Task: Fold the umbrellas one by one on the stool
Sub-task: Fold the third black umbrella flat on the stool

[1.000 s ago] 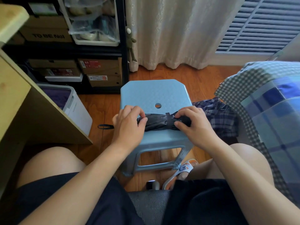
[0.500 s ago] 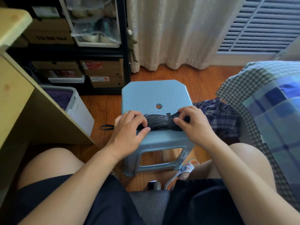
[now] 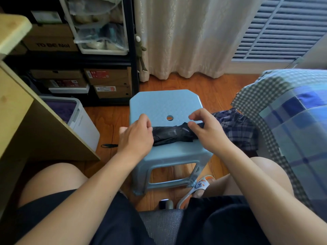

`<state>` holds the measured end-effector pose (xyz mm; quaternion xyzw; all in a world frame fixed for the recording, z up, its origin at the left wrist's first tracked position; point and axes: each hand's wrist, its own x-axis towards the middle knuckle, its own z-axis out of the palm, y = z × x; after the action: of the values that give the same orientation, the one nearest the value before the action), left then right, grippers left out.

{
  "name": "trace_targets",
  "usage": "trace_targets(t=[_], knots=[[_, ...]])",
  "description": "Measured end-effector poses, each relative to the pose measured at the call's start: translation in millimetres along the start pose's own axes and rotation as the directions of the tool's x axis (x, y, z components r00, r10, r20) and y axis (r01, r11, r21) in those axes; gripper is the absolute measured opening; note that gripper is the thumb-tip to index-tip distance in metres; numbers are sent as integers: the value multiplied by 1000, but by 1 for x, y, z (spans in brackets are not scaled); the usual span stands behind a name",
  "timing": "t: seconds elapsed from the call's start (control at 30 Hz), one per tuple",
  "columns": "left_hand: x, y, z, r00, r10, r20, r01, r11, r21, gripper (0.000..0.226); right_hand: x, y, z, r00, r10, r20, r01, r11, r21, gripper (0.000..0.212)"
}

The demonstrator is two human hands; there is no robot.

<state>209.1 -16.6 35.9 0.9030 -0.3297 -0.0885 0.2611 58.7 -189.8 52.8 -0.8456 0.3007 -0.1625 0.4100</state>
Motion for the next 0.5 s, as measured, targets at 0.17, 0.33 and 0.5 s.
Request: trace_targets(t=[0.17,0.33,0.5], knots=[[12,-2,-4,1000,19,-23,-19,1000,17,11,-15,17,-2,967,-210,147,243,934,-262,25],[7,-24,-13,961,218,-168,-243,959,-145,13,10,1,-3,992,-55,116,78,977,-199,21],[-17,-46,-7,954,300,25,-300,954,-2,31,16,-12,-10,984,48,169,-17,983,-181,14]])
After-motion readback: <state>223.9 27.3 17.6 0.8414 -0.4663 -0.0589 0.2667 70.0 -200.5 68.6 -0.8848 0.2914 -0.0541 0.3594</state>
